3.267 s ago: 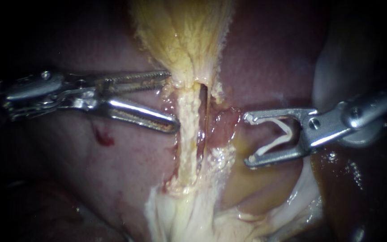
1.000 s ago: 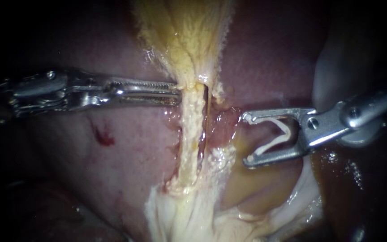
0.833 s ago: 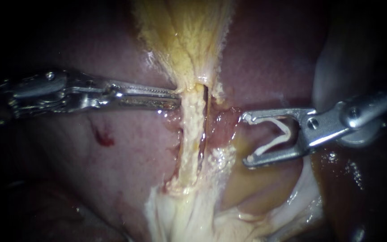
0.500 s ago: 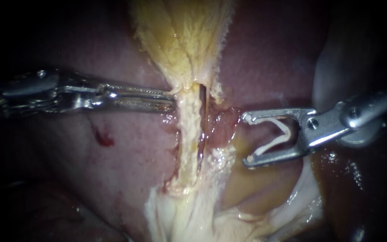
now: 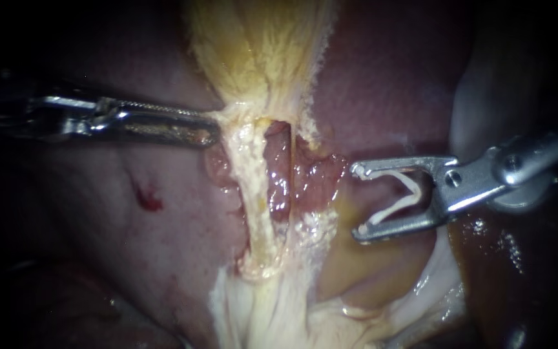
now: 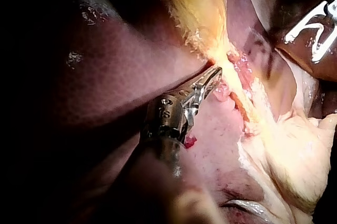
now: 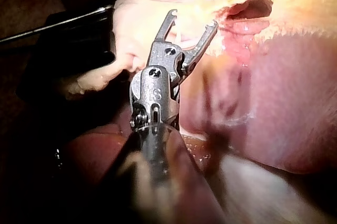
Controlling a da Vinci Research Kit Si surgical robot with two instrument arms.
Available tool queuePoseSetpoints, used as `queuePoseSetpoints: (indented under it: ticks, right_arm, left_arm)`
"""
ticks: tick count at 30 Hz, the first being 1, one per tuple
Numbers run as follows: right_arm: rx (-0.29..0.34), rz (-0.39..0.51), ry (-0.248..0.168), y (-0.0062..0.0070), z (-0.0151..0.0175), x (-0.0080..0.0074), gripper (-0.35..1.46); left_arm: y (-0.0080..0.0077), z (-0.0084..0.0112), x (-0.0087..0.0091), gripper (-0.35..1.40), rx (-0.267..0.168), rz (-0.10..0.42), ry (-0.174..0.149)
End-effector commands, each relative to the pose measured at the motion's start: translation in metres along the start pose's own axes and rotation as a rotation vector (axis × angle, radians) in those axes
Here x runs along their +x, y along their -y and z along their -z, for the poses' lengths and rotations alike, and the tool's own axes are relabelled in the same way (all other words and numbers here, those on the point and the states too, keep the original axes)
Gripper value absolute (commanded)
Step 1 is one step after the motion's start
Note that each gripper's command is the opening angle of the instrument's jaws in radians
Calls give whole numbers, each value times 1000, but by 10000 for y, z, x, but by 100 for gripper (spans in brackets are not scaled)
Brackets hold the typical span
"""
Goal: Grabbing gallbladder
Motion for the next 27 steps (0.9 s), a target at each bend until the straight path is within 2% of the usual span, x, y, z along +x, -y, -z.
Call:
queuePoseSetpoints:
  ticks: [1, 8, 27]
  right_arm:
    - [0, 0, 0, 0, 0, 0, 47]
    - [0, 0, 0, 0, 0, 0, 47]
    - [0, 0, 0, 0, 0, 0, 47]
  left_arm:
    - [0, 4, -3, -35, 1, -4, 6]
    - [2, 23, -19, -35, -3, -7, 30]
    - [5, 22, -20, -35, -4, -11, 36]
